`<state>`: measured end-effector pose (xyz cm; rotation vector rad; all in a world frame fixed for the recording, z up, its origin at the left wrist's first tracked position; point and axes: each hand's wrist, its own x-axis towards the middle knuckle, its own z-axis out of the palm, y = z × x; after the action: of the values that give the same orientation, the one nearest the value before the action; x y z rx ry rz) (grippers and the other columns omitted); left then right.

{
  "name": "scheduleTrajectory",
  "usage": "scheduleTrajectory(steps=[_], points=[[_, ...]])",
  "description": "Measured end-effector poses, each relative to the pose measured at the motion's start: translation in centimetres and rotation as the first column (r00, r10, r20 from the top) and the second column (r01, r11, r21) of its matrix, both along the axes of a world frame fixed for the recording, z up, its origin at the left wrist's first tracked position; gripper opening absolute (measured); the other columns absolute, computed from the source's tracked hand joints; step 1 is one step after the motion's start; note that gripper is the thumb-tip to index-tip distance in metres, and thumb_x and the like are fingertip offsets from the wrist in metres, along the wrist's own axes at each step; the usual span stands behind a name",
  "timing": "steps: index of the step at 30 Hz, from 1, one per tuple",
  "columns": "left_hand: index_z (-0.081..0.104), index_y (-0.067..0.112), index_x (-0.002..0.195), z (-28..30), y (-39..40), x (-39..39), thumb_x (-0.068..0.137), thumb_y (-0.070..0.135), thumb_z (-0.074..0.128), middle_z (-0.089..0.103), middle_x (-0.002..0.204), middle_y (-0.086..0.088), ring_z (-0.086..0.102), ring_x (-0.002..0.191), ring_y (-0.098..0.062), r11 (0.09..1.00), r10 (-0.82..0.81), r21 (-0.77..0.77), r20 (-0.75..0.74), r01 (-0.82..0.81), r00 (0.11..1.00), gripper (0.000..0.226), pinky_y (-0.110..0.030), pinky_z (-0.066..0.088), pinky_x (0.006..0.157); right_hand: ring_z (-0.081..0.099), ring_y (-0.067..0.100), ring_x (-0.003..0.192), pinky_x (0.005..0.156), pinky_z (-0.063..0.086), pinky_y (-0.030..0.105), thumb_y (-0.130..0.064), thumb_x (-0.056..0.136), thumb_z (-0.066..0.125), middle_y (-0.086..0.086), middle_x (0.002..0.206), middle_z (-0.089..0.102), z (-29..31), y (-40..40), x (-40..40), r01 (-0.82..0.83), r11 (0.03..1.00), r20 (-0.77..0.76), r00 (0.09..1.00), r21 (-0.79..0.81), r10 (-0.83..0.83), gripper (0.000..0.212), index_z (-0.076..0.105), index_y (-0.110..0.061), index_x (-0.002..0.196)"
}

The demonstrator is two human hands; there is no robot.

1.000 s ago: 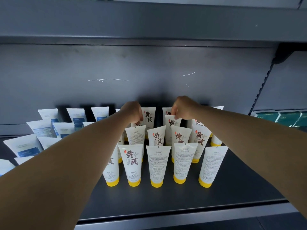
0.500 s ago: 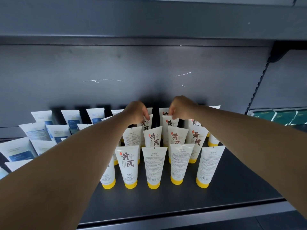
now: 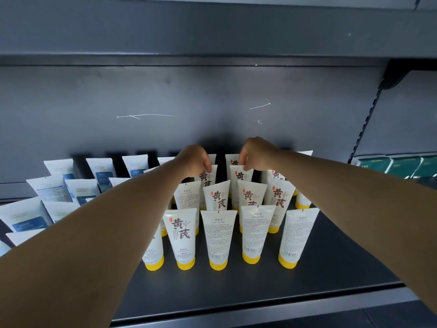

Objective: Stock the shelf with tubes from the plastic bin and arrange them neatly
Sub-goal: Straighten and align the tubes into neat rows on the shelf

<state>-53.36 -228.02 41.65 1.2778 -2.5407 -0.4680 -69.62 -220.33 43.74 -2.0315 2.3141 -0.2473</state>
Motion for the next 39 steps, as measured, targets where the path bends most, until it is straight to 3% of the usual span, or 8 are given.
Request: scheduleTrajectory(steps=[4, 24, 30, 39], points=[[0.075, 0.008, 0.093, 0.2, 0.1, 0.0, 0.079, -0.003, 0.067, 0.067, 0.112, -0.01, 0.063, 0.101, -0.025, 1.0, 0.004, 0.019, 0.011, -0.005, 1.0, 0.019, -0.022, 0.041, 0.078, 0.062, 0.024, 0.104, 0.085, 0.043, 0.024, -0.008, 0.082, 0.07, 0.007, 0.113, 0.069, 0.2, 0.1, 0.0, -0.002, 1.0, -0.009, 1.0, 0.01, 0.003, 0.026, 0.071, -0.008, 0.108], [0.073, 0.005, 0.094, 0.3, -0.1, 0.0, 0.077, -0.002, 0.07, 0.069, 0.106, -0.014, 0.065, 0.097, -0.027, 0.999, 0.052, 0.015, -0.095, -0.051, 0.994, 0.019, -0.025, 0.045, 0.084, 0.061, 0.024, 0.106, 0.094, 0.046, 0.029, -0.008, 0.083, 0.069, 0.008, 0.117, 0.067, 0.2, 0.1, 0.1, -0.003, 1.0, 0.007, 1.0, 0.027, 0.003, 0.028, 0.07, -0.008, 0.111], [0.073, 0.005, 0.089, 0.7, 0.1, 0.6, 0.075, -0.003, 0.071, 0.071, 0.098, -0.014, 0.062, 0.083, -0.02, 0.998, 0.07, 0.002, -0.131, -0.07, 0.989, 0.016, -0.027, 0.047, 0.083, 0.06, 0.023, 0.107, 0.082, 0.04, 0.021, -0.005, 0.082, 0.069, 0.007, 0.116, 0.066, 0.5, 0.3, -0.1, -0.024, 1.0, 0.018, 1.0, 0.004, 0.024, 0.028, 0.07, -0.008, 0.11], [0.073, 0.006, 0.095, 1.3, 1.3, 5.3, 0.074, -0.005, 0.071, 0.07, 0.102, -0.012, 0.065, 0.096, -0.025, 0.988, 0.143, -0.022, -0.206, -0.151, 0.968, 0.023, -0.028, 0.049, 0.089, 0.06, 0.025, 0.105, 0.083, 0.042, 0.023, -0.005, 0.079, 0.072, 0.01, 0.113, 0.066, 0.8, 1.5, 1.8, -0.036, 0.996, 0.003, 0.999, -0.083, 0.036, 0.025, 0.071, -0.008, 0.104]])
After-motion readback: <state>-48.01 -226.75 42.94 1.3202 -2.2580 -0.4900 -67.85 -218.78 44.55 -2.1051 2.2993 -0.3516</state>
